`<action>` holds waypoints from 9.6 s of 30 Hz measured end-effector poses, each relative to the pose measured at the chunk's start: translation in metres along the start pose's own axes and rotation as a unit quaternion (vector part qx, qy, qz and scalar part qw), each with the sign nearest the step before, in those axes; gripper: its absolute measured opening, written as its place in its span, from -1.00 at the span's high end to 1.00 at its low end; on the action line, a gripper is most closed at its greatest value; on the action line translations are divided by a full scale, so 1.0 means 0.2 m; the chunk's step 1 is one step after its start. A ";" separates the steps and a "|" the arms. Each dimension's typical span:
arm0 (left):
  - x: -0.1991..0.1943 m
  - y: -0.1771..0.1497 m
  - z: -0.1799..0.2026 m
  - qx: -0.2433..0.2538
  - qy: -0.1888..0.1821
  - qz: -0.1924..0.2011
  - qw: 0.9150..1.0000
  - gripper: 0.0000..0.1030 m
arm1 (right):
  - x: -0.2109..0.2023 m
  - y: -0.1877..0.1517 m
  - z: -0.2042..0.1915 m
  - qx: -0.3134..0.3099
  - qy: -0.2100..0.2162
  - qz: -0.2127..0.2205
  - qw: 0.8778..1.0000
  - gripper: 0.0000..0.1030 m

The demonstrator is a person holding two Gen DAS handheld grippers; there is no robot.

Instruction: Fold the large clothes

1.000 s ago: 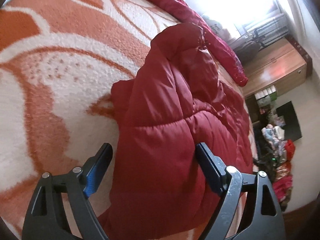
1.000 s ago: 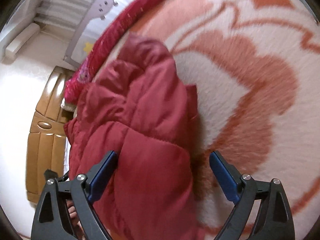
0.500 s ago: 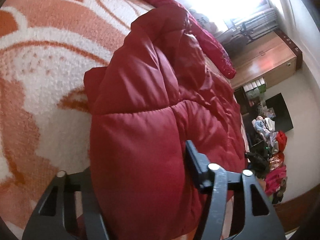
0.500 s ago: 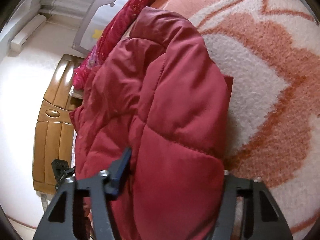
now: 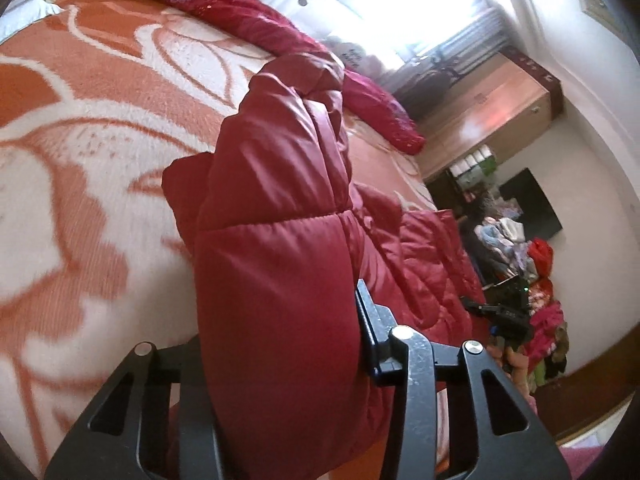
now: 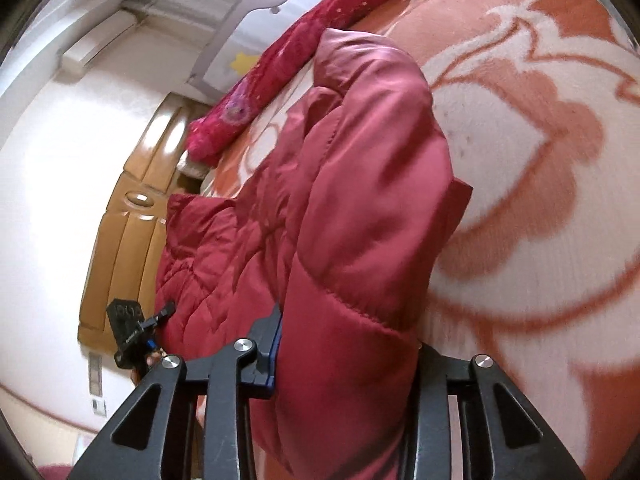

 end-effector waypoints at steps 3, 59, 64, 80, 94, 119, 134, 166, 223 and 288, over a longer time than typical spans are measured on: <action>-0.11 -0.16 0.08 0.002 -0.007 0.002 1.000 0.24 | -0.10 -0.20 0.00 -0.001 0.006 -0.004 1.000 0.33; -0.41 -0.73 0.36 0.095 0.169 0.040 0.980 -0.55 | -0.14 -0.78 0.07 -0.003 -0.163 0.054 0.985 -0.56; -0.26 -0.78 0.50 0.124 0.152 0.009 0.981 -0.55 | -0.22 -0.77 0.05 -0.004 -0.186 0.073 0.980 -0.57; -0.05 -0.89 0.59 0.161 0.161 -0.051 0.972 -0.55 | -0.31 -0.85 -0.47 -0.147 -0.185 0.130 0.963 -0.57; 0.15 -0.74 0.32 0.117 0.214 -0.096 0.965 -0.56 | 0.21 -0.72 -0.45 -0.204 -0.271 0.038 0.940 -0.66; 0.17 -0.34 -0.10 -0.012 0.288 -0.059 0.956 -0.74 | 0.25 -0.48 -0.12 -0.083 -0.268 0.055 0.958 -0.67; -0.14 -0.78 0.48 0.106 0.172 -0.033 0.979 -0.73 | 0.17 -0.47 -0.11 -0.075 -0.249 0.080 0.962 -0.71; 0.00 -1.09 0.37 0.152 0.239 -0.058 0.957 -0.80 | 0.00 -1.18 -0.27 -0.181 -0.279 0.092 0.938 -0.93; 0.06 -0.94 0.42 0.176 0.340 -0.060 0.922 -1.00 | 0.12 -0.95 -0.40 -0.194 -0.276 0.090 0.937 -0.97; 0.07 -0.99 0.39 0.185 0.297 -0.074 0.934 -1.00 | 0.04 -1.14 -0.28 -0.181 -0.262 0.103 0.942 -0.83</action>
Point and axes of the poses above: each gripper's, at about its wrist camera, not at the fingertips, and x roughly the way its jaws point, z to its right, y to its top, the point moved 4 cm from there along x, roughly the way its jaws point, and after that the axes turned 11 degrees about -y, right-handed, at the moved point
